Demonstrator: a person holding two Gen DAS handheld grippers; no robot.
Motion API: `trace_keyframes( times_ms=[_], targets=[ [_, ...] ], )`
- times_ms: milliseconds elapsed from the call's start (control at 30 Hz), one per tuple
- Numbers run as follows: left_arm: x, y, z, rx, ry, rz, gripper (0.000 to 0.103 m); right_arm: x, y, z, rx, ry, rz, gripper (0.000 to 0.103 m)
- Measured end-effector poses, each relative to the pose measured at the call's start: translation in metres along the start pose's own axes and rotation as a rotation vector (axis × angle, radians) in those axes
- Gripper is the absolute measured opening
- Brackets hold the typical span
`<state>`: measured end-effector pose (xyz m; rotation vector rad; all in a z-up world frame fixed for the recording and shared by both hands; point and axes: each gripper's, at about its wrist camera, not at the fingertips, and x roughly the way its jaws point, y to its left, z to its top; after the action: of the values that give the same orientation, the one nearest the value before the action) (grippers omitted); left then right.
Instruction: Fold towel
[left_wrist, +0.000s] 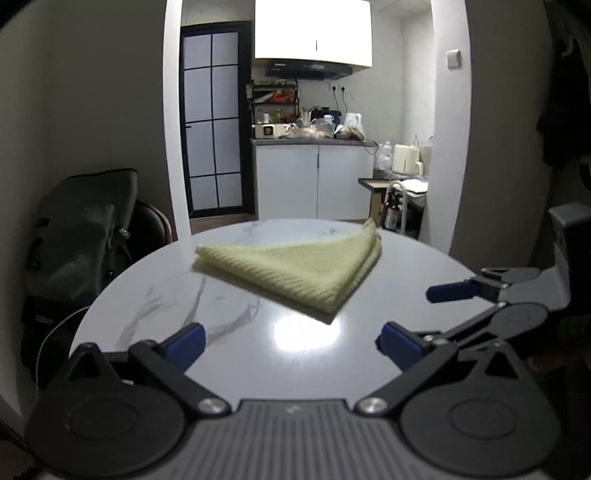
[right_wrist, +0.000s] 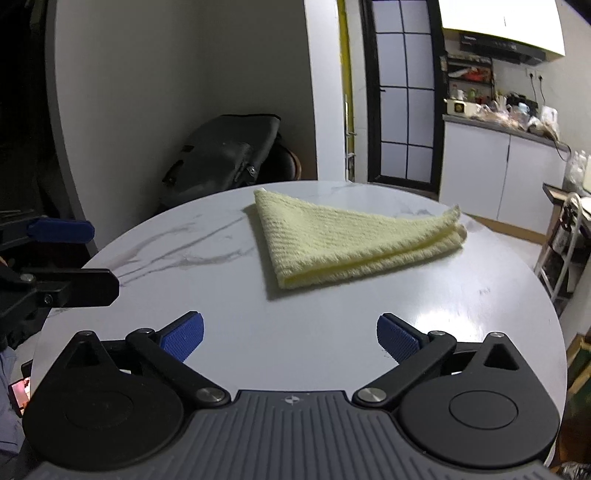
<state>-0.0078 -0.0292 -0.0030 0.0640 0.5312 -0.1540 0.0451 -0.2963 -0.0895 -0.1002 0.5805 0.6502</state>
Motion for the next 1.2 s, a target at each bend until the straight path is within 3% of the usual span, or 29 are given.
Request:
trace_keyframes(
  times_ms=[333,900,1200],
  targets=[
    [0.005,0.012,-0.011,-0.058,0.024,0.019,0.103,-0.015,-0.002,-0.010,0.083,-0.017,0.000,0.103],
    [0.002,0.027,-0.025,-0.079,0.066,0.027,0.103,-0.012,0.017,-0.012,0.022,0.009,-0.031,0.103],
    [0.002,0.026,-0.026,-0.067,0.083,0.024,0.103,-0.013,0.013,-0.011,0.064,-0.009,-0.041,0.103]
  ],
)
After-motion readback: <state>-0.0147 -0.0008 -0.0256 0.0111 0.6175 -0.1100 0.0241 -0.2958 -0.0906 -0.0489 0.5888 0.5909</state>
